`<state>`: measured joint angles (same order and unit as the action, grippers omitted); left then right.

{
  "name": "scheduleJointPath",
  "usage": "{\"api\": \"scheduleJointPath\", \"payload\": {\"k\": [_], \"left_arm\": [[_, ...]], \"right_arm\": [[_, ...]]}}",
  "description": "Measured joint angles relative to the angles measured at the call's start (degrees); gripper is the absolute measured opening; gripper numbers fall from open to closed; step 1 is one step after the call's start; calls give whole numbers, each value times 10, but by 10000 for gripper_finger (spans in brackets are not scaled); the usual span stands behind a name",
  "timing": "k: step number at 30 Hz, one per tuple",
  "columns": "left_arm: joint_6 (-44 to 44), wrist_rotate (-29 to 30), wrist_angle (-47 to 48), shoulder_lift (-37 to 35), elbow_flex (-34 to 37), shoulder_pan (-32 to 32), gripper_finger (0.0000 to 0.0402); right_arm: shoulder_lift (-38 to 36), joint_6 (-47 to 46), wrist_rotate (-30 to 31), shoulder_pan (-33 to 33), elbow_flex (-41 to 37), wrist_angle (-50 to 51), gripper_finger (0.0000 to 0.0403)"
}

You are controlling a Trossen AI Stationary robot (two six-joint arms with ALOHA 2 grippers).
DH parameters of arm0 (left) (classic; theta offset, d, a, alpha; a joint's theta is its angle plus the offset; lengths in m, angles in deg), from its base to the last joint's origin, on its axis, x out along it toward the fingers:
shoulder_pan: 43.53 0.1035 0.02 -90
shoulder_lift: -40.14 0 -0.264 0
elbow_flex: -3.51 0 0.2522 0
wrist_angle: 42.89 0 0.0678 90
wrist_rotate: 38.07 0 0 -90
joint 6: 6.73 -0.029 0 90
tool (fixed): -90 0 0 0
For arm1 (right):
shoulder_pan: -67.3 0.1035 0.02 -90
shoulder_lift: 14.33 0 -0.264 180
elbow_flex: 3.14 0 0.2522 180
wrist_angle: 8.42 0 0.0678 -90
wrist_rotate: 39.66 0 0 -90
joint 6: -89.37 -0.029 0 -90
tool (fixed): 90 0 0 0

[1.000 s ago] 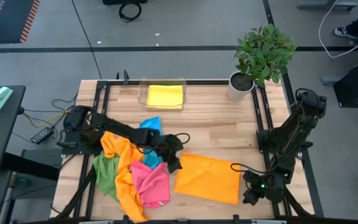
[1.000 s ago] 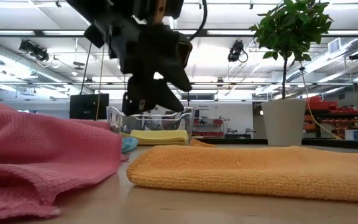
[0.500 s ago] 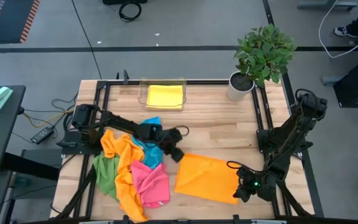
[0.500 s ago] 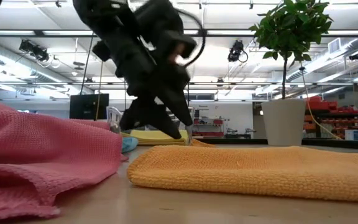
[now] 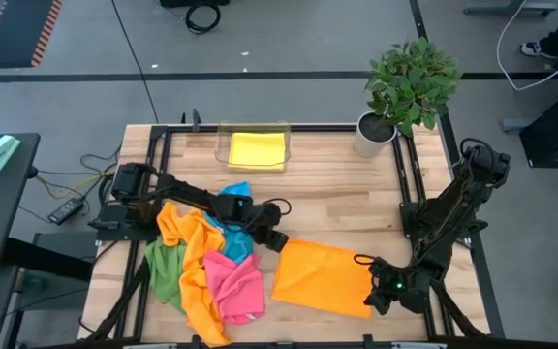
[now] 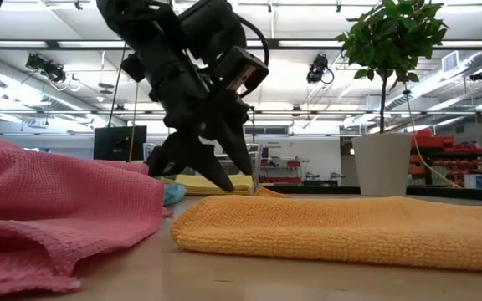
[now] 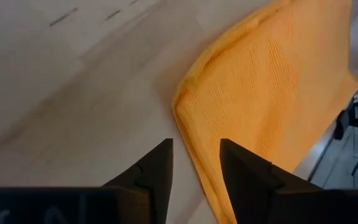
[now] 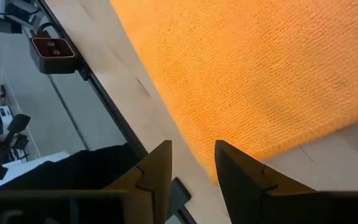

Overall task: Fold microfiber towels
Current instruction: Fold the orange microfiber towel

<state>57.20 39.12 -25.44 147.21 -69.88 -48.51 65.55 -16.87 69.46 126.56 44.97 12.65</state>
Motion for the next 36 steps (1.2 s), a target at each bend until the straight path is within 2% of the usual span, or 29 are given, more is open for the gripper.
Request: {"api": "scheduleJointPath", "payload": {"k": [7, 20, 27, 36], "left_arm": [[18, 6, -45, 42, -1, -5, 148], [25, 10, -84, 40, 0, -3, 117], [25, 0, -83, 40, 0, -3, 110], [24, -45, -86, 39, 0, 0, 91]], "right_arm": [[0, 7, 6, 0, 0, 6, 129], [0, 9, 4, 2, 0, 8, 129], [0, 13, 3, 2, 0, 8, 129], [0, 15, 0, 2, 0, 10, 129]]}}
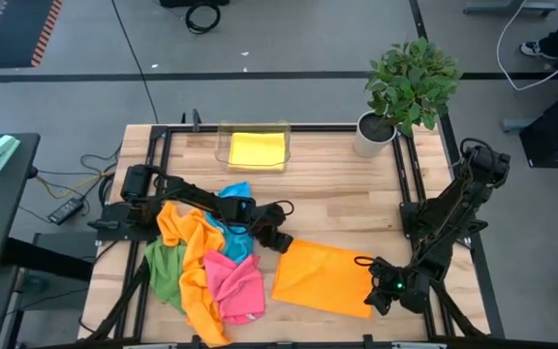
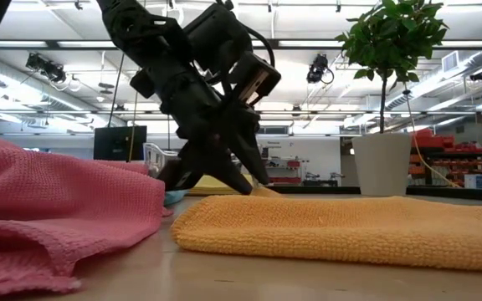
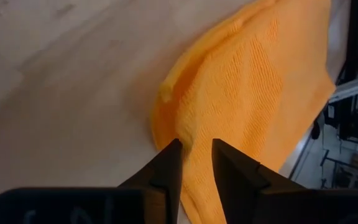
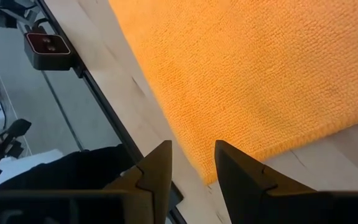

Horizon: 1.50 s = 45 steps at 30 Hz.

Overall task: Fold microfiber towels
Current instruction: Fold the orange microfiber towel

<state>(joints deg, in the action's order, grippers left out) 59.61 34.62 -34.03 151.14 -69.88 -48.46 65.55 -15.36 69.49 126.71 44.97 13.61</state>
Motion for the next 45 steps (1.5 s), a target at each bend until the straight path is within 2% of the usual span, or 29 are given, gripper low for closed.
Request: {"api": "scheduleJointPath", "payload": {"k": [13, 18, 29, 36, 42, 45], "left_arm": [[-15, -6, -12, 0, 0, 5, 43], [-41, 7, -13, 0, 0, 11, 9], [-99, -12, -96, -1, 0, -2, 7], [-138, -12, -98, -4, 0, -2, 5], [-208, -11, -93, -23, 0, -1, 5], [-229, 4, -56, -38, 0, 3, 4]], "right_arm": [[0, 0, -1, 0, 0, 8, 129], [0, 0, -1, 0, 0, 12, 129], [0, -4, -1, 0, 0, 11, 129], [0, -4, -1, 0, 0, 11, 129], [0, -9, -4, 0, 0, 11, 129], [0, -18, -8, 0, 0, 12, 129]]}}
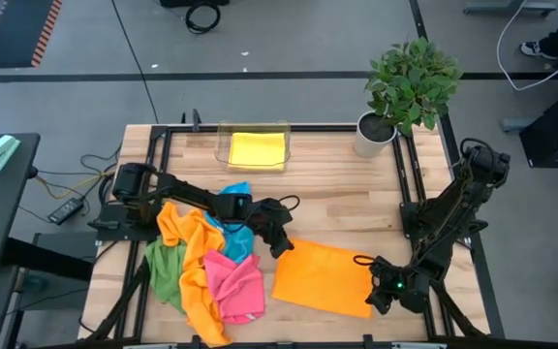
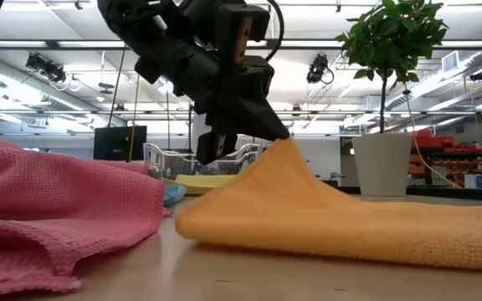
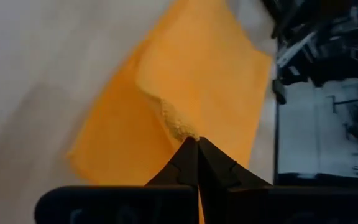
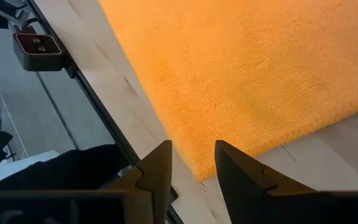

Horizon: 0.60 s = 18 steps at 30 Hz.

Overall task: Fold microfiber towels
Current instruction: Fold the orange microfiber towel

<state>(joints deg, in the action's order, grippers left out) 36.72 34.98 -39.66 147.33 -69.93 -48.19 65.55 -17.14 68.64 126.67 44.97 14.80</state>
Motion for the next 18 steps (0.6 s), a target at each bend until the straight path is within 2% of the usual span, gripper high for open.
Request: {"api": "scheduleJointPath", "payload": {"k": [4, 10, 15, 18], "left_arm": [[-20, 24, 64, -4, 0, 4, 5], [-28, 62, 99, -4, 0, 4, 4], [-10, 69, 136, -4, 0, 8, 25], [6, 113, 169, -4, 0, 13, 43]], "right_arm": [[0, -4, 0, 0, 0, 5, 129], [0, -4, 0, -9, 0, 14, 129], [0, 14, -2, -29, 0, 22, 129], [0, 32, -2, -46, 0, 37, 129]]}}
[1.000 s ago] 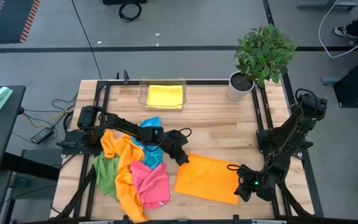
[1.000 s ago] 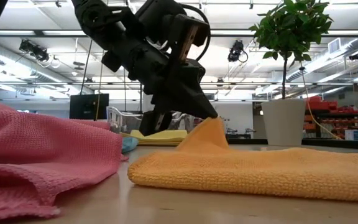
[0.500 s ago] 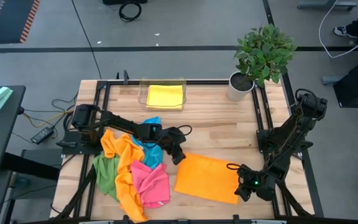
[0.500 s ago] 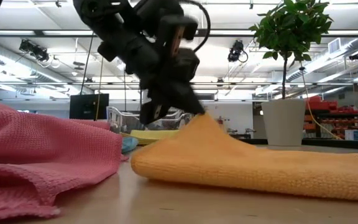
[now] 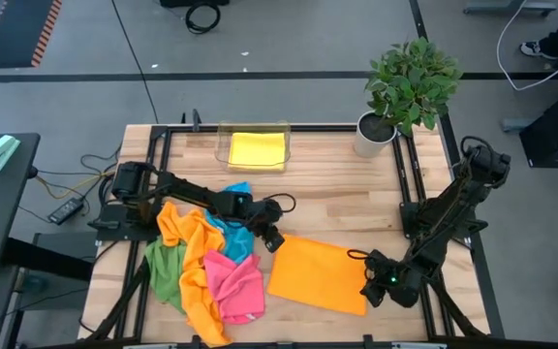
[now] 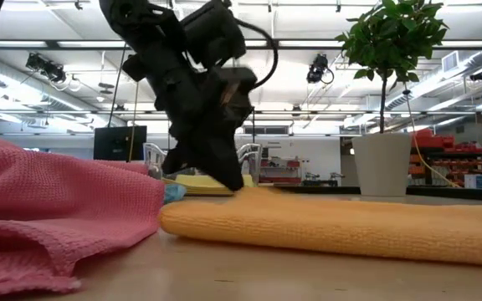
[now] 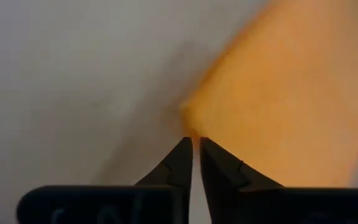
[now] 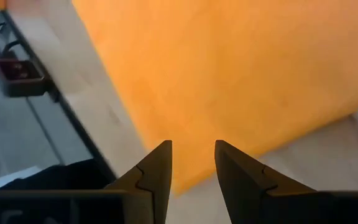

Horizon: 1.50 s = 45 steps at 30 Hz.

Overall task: Fold microfiber towels
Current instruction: Fold the orange microfiber towel

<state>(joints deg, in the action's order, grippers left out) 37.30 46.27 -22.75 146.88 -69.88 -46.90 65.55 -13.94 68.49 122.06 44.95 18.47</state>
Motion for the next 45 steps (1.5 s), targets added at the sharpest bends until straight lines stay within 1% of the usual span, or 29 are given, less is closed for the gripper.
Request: {"api": "scheduleJointPath", "payload": {"k": [2, 4, 7, 11, 15, 19, 21, 22, 24, 27, 31, 35, 38, 41, 45], "left_arm": [[10, 31, 13, 0, 0, 6, 55], [19, 43, 19, 0, 0, 15, 67], [15, 40, 21, -6, 0, 27, 82], [-37, 34, -8, -42, 0, 15, 87], [-78, 23, -15, -49, -1, -15, 72], [-87, 23, -25, -25, 0, -39, 36], [-87, 23, -40, -11, 0, -46, 13], [-86, 23, -50, -6, 0, -47, 8], [-75, 23, -77, 5, 0, -46, 10], [-60, 25, -90, 29, 0, -40, 18], [-53, 25, -97, 46, 0, -34, 7], [-33, 54, -85, 47, 0, -25, 13], [-13, 67, -80, 47, 0, -10, 19], [-3, 67, -86, 45, 0, 0, 14], [-18, 66, -88, 16, 0, 2, 6]], "right_arm": [[0, 10, 1, -14, 0, 22, 129], [0, 15, 7, -30, 0, 46, 129], [0, 16, 9, -48, 0, 74, 121], [0, 26, 8, -56, 0, 82, 91], [0, 38, 7, -55, 0, 84, 43], [0, 47, 6, -60, 0, 110, 8], [0, 48, 7, -64, 0, 133, 6], [0, 48, 6, -67, 0, 144, 6], [0, 55, 5, -74, -5, 149, 6], [0, 63, -5, -85, -24, 140, 5], [-1, 74, -11, -91, -42, 129, 5], [-2, 83, -2, -94, -43, 136, 4], [-1, 88, 22, -94, -39, 165, 4], [-1, 89, 36, -94, -31, 215, 4], [-1, 89, 43, -94, 3, 298, 4]]}}
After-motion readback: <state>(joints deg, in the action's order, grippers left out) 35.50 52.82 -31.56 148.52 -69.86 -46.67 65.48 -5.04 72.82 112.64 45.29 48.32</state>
